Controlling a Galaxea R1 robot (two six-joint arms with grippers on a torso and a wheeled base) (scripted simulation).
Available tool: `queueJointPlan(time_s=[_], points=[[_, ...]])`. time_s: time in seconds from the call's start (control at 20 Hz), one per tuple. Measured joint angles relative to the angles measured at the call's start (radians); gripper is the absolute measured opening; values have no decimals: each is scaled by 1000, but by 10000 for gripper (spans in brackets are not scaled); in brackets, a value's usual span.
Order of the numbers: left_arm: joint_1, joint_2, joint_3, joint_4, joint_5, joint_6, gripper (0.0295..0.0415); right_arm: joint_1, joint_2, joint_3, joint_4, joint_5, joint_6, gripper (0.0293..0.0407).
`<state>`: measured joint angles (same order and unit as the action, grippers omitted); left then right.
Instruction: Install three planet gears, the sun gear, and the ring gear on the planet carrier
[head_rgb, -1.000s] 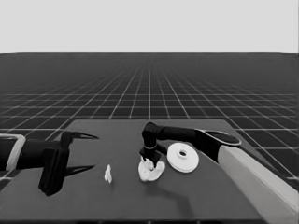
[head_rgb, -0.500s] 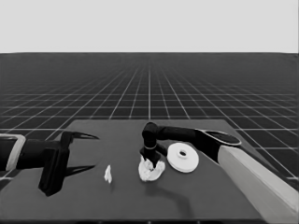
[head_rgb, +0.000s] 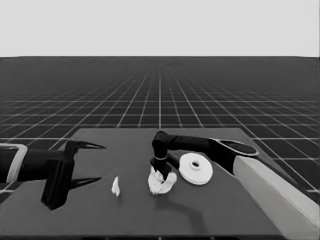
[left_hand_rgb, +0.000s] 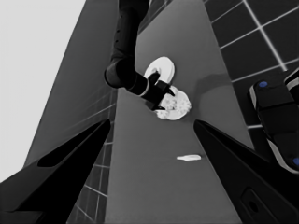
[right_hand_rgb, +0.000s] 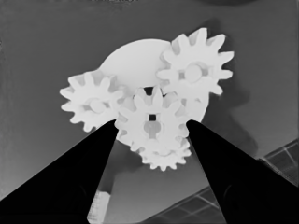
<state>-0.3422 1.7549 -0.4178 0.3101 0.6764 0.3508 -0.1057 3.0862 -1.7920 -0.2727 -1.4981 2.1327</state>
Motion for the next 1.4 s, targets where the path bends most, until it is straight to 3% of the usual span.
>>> queueJointPlan(time_s=[1.0,1.1,1.15,1.4], points=[[0,0,0,0,0,0,385,0,0,0,0,0,209,309],[0,0,0,0,0,0,385,0,0,0,0,0,219,369],[0,0,0,0,0,0,385,0,0,0,0,0,221,380],[0,0,0,0,0,0,385,0,0,0,0,0,224,385]])
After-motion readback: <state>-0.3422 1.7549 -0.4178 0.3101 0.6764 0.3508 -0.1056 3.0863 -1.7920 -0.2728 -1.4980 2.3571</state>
